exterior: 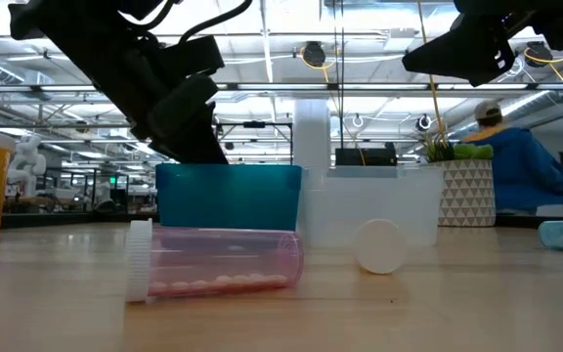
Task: Pick and place medicine bottles into bin by pill shape (circle, oval)
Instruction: Put the large orange pill bottle into the blue transparent bin
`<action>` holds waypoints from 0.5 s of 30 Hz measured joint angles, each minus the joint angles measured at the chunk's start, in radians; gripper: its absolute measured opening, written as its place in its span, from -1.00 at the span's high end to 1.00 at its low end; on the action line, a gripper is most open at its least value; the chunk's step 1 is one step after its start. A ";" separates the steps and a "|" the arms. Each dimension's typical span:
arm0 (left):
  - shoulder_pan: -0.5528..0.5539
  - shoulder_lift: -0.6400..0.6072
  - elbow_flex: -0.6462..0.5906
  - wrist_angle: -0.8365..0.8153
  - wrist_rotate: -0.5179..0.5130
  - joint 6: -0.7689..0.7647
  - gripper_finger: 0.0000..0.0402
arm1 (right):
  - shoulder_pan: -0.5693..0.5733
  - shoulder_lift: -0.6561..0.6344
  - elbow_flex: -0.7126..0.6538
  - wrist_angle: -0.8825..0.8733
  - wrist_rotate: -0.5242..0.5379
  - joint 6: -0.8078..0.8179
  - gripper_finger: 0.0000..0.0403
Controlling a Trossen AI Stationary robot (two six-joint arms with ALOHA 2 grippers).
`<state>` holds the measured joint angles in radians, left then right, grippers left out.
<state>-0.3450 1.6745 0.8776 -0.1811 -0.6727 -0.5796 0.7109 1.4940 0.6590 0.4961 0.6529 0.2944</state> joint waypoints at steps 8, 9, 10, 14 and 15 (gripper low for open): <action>0.010 0.000 0.000 0.000 0.001 0.018 -0.20 | 0.000 0.000 0.000 0.000 0.000 0.000 -0.69; 0.012 0.000 0.000 0.000 0.002 0.020 -0.20 | 0.000 0.000 0.000 0.000 0.000 0.000 -0.69; 0.015 0.000 0.000 0.000 0.003 0.020 -0.20 | 0.000 0.000 0.000 0.000 0.000 0.000 -0.69; 0.024 0.000 0.000 0.000 0.023 0.025 -0.20 | 0.000 0.000 0.000 0.000 0.000 0.000 -0.69; 0.024 0.000 0.000 0.000 0.025 0.025 -0.20 | 0.000 0.000 0.000 0.000 0.000 0.000 -0.69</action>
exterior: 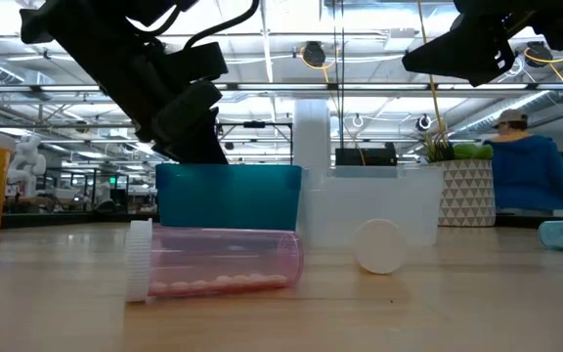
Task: Pick and place medicine bottles into bin by pill shape (circle, oval)
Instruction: Put the large orange pill bottle into the blue transparent bin
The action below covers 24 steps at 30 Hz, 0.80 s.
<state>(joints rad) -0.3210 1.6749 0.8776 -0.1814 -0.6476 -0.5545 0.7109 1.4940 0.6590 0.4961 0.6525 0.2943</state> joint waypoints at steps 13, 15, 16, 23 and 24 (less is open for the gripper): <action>0.000 -0.022 0.036 -0.027 0.008 0.062 -0.49 | 0.000 0.000 0.000 0.000 -0.001 0.000 -0.69; -0.002 -0.046 0.046 -0.037 0.024 0.062 -0.50 | 0.000 0.000 0.000 0.000 -0.003 0.000 -0.69; -0.007 -0.067 0.046 -0.056 0.028 0.058 -0.51 | 0.000 0.000 0.000 0.000 -0.003 0.000 -0.69; -0.090 -0.234 0.047 -0.078 0.112 0.047 -0.40 | 0.006 0.000 0.000 -0.001 -0.004 0.000 -0.69; -0.113 -0.253 0.048 -0.076 0.119 0.046 -0.38 | 0.006 0.000 0.000 -0.001 -0.004 0.000 -0.69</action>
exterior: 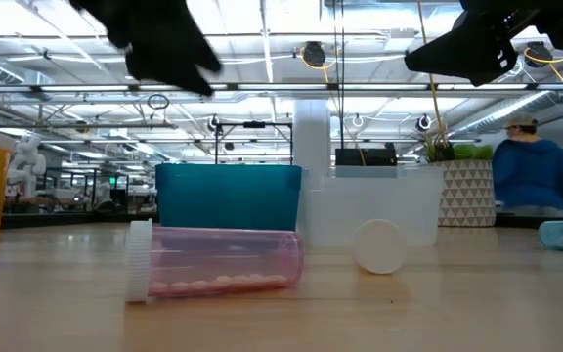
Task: Pick and place medicine bottles into bin by pill shape (circle, oval)
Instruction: Put the large orange pill bottle into the blue transparent bin
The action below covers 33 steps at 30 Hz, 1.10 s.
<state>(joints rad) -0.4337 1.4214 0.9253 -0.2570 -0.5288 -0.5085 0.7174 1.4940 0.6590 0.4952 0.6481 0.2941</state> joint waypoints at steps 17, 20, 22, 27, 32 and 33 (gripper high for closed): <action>-0.361 0.027 0.182 -0.208 -0.029 -0.104 -0.18 | 0.000 0.000 0.000 0.000 -0.049 -0.027 -0.69; -0.382 0.088 0.286 -0.338 -0.015 -0.129 -0.18 | 0.000 0.000 0.000 -0.002 -0.048 -0.027 -0.69; -0.386 0.131 0.362 -0.434 0.007 -0.143 -0.18 | 0.000 0.000 0.000 -0.002 -0.048 -0.027 -0.69; -0.387 0.240 0.502 -0.574 0.098 -0.108 -0.21 | 0.000 0.000 0.000 -0.003 -0.049 -0.023 -0.69; -0.370 0.312 0.537 -0.630 0.168 -0.072 -0.39 | 0.000 0.000 0.000 -0.007 -0.050 -0.020 -0.69; -0.362 0.320 0.537 -0.641 0.180 -0.069 -0.45 | 0.000 0.000 0.000 -0.007 -0.050 -0.019 -0.69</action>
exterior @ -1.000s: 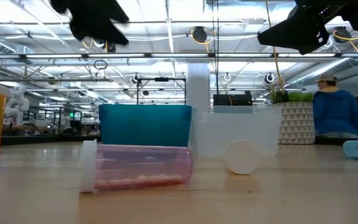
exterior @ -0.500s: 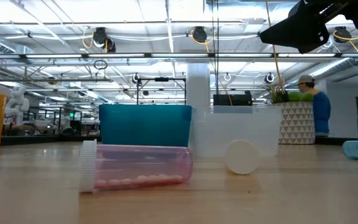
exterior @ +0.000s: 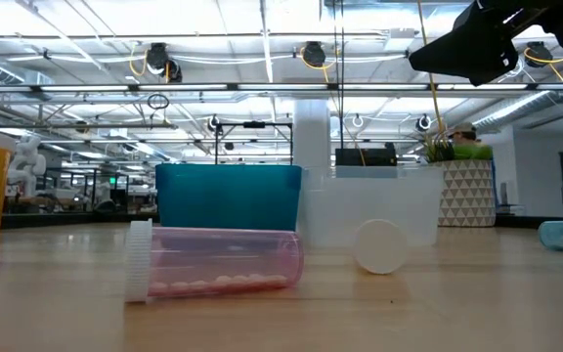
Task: Pick and place medicine bottles into bin by pill shape (circle, oval)
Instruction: Put the large orange pill bottle into the blue transparent bin
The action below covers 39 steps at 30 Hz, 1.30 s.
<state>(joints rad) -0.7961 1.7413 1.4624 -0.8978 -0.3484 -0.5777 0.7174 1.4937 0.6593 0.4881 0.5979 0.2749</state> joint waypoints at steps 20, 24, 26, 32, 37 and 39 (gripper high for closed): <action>0.123 0.149 0.000 -0.061 0.273 0.231 -0.60 | 0.000 0.000 0.000 -0.005 0.000 -0.001 -0.69; 0.126 0.167 0.000 -0.115 0.273 0.236 -0.61 | 0.000 0.000 0.000 -0.007 0.000 0.000 -0.69; 0.126 0.169 0.000 -0.131 0.273 0.241 -0.62 | 0.000 0.000 0.000 -0.008 0.000 0.000 -0.69; 0.126 0.169 0.000 -0.131 0.256 0.243 -0.57 | 0.000 0.000 0.000 -0.008 -0.001 0.000 -0.69; 0.126 0.169 0.000 -0.131 0.247 0.250 -0.44 | 0.000 0.000 0.000 -0.008 -0.001 0.001 -0.69; 0.122 0.169 0.000 -0.131 0.245 0.262 -0.40 | 0.000 0.000 0.000 -0.008 -0.001 0.001 -0.69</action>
<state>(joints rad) -0.6745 1.9102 1.4624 -1.0288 -0.1031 -0.3159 0.7174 1.4940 0.6591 0.4805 0.5972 0.2754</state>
